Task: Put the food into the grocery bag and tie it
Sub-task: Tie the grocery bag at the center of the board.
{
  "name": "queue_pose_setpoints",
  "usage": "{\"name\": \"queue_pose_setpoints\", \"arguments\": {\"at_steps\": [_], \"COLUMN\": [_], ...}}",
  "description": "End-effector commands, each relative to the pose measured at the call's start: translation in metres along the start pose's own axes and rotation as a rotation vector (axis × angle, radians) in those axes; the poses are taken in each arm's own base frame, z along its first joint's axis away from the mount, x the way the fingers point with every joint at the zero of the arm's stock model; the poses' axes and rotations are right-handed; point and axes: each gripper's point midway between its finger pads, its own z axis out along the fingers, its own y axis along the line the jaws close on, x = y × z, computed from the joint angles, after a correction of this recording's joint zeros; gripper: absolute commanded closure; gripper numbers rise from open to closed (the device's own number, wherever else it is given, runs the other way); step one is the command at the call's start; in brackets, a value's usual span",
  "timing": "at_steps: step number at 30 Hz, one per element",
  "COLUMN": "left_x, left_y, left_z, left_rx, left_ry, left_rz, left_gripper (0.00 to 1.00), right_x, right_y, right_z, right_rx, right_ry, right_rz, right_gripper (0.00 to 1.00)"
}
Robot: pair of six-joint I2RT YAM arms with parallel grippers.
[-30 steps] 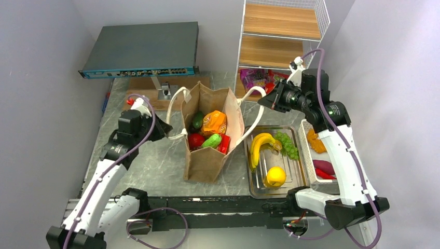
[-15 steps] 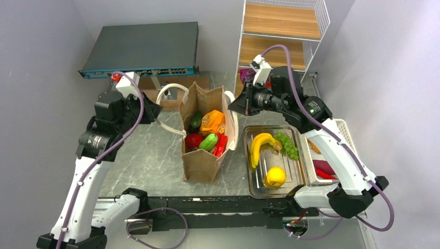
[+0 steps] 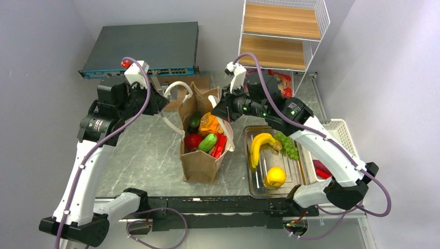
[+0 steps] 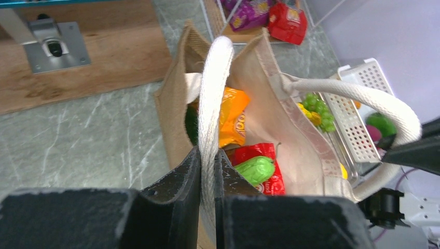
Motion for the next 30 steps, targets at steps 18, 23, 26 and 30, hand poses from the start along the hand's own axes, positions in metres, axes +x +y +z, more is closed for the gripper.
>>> {"name": "queue_pose_setpoints", "arguments": {"at_steps": [18,23,26,30], "left_x": [-0.017,-0.015,-0.012,-0.01], "left_y": [-0.063,-0.076,-0.081,-0.085], "left_z": [-0.008,-0.008,-0.006,-0.001], "left_rx": [0.199,0.247,0.261,0.271], "left_ry": [0.014,0.021,0.036,0.055], "left_rz": [0.127,0.154,0.176,0.187], "left_gripper": [0.93,0.94,0.94,0.94], "right_x": [-0.031,-0.027,-0.025,-0.024], "right_y": [0.056,0.061,0.062,0.061], "right_z": [-0.011,-0.009,-0.003,0.007], "right_rx": [-0.301,-0.347,-0.363,-0.377], "right_ry": [-0.197,-0.215,-0.222,-0.235], "right_rz": [-0.371,-0.416,-0.448,-0.481], "right_gripper": [1.0,1.0,1.0,1.0]}}
